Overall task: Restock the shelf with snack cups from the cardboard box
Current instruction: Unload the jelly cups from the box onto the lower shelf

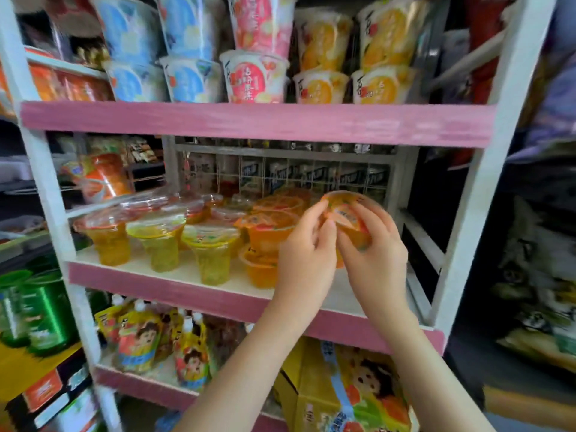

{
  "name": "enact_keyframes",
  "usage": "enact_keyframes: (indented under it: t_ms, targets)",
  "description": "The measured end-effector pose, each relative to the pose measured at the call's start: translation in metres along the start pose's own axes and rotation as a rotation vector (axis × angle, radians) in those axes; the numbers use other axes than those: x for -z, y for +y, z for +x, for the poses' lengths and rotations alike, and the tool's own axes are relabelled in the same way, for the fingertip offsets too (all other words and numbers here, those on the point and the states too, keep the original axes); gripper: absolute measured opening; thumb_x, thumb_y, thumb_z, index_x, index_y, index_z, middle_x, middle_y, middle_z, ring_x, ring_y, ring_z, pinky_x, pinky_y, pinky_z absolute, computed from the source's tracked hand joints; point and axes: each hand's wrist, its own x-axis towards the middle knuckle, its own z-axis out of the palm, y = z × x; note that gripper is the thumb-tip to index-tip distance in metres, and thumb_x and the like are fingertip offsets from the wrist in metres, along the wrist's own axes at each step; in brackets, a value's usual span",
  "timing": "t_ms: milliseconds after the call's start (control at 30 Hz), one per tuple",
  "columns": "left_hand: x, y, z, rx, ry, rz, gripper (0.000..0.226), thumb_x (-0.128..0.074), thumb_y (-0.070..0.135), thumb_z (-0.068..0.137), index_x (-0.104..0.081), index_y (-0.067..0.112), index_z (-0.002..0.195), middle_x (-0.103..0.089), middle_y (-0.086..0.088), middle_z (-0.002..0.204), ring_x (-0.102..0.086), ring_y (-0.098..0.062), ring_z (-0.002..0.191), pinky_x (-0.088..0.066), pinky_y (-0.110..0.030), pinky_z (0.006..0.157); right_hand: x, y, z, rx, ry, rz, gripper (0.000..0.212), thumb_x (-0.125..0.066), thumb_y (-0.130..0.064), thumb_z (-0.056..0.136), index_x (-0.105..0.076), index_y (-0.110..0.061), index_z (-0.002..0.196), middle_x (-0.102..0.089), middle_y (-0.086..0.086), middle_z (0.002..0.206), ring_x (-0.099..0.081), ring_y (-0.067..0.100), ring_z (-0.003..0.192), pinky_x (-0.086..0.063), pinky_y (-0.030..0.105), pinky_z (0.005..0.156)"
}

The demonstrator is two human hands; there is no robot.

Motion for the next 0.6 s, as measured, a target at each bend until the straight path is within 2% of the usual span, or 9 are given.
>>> enact_keyframes:
  t_ms: [67,133,200,267,333,467,533,600]
  targets:
    - [-0.010,-0.001,0.013,0.034,-0.008,0.117,0.041,-0.036,0.019,0.102,-0.039,0.029,0.141,-0.049,0.010,0.135,-0.047,0.003,0.114,-0.031,0.004,0.083,-0.006,0.004,0.019,-0.047,-0.072,-0.088,0.041,-0.067,-0.020,0.086,-0.059,-0.011,0.125,-0.051,0.000,0.133,-0.046,0.003,0.115,-0.022,-0.007,0.085]
    - [-0.020,-0.004,0.026,0.092,-0.010,0.206,0.049,-0.032,0.011,0.101,-0.029,0.026,0.147,-0.044,-0.001,0.143,-0.044,-0.014,0.126,-0.035,-0.014,0.095,-0.013,0.011,0.032,-0.090,-0.154,-0.130,0.042,-0.065,-0.021,0.086,-0.058,-0.011,0.126,-0.050,0.002,0.135,-0.050,0.013,0.117,-0.022,-0.001,0.083]
    - [-0.028,-0.007,0.036,0.160,-0.024,0.268,0.056,-0.033,0.004,0.098,-0.020,0.022,0.150,-0.041,-0.008,0.145,-0.041,-0.024,0.130,-0.037,-0.028,0.101,-0.018,0.018,0.040,-0.135,-0.248,-0.159,0.043,-0.063,-0.023,0.088,-0.056,-0.014,0.129,-0.047,0.003,0.138,-0.048,0.018,0.120,-0.028,0.010,0.085]
    - [-0.035,-0.014,0.043,0.221,-0.047,0.310,0.061,-0.035,0.002,0.096,-0.015,0.020,0.151,-0.040,-0.011,0.145,-0.042,-0.027,0.129,-0.040,-0.032,0.100,-0.022,0.025,0.043,-0.193,-0.315,-0.195,0.042,-0.060,-0.026,0.090,-0.054,-0.017,0.130,-0.044,0.004,0.141,-0.047,0.022,0.122,-0.034,0.022,0.091]
    - [-0.039,-0.019,0.048,0.258,-0.060,0.339,0.064,-0.036,0.000,0.094,-0.014,0.020,0.151,-0.040,-0.011,0.144,-0.044,-0.028,0.128,-0.042,-0.032,0.097,-0.025,0.031,0.043,-0.233,-0.349,-0.182,0.042,-0.060,-0.028,0.090,-0.054,-0.019,0.132,-0.044,0.004,0.139,-0.049,0.022,0.119,-0.039,0.027,0.093]
    - [-0.041,-0.023,0.053,0.274,-0.028,0.329,0.067,-0.038,-0.003,0.092,-0.016,0.023,0.150,-0.040,-0.010,0.145,-0.044,-0.028,0.128,-0.044,-0.037,0.100,-0.027,0.037,0.047,-0.222,-0.416,-0.138,0.048,-0.060,-0.026,0.090,-0.047,-0.020,0.136,-0.034,0.003,0.145,-0.043,0.022,0.127,-0.036,0.027,0.100]
    - [-0.042,-0.022,0.051,0.281,-0.031,0.344,0.073,-0.040,-0.004,0.091,-0.011,0.025,0.151,-0.037,-0.009,0.147,-0.042,-0.029,0.130,-0.044,-0.041,0.102,-0.026,0.039,0.047,-0.225,-0.470,-0.126,0.057,-0.059,-0.029,0.091,-0.036,-0.022,0.143,-0.024,0.001,0.151,-0.037,0.022,0.132,-0.034,0.026,0.099]
    - [-0.042,-0.019,0.042,0.270,-0.043,0.413,0.079,-0.043,-0.004,0.090,-0.003,0.025,0.151,-0.033,-0.009,0.149,-0.042,-0.029,0.130,-0.045,-0.042,0.101,-0.024,0.042,0.044,-0.208,-0.506,-0.151,0.069,-0.061,-0.028,0.089,-0.024,-0.026,0.148,-0.012,-0.003,0.156,-0.024,0.022,0.140,-0.031,0.032,0.106]
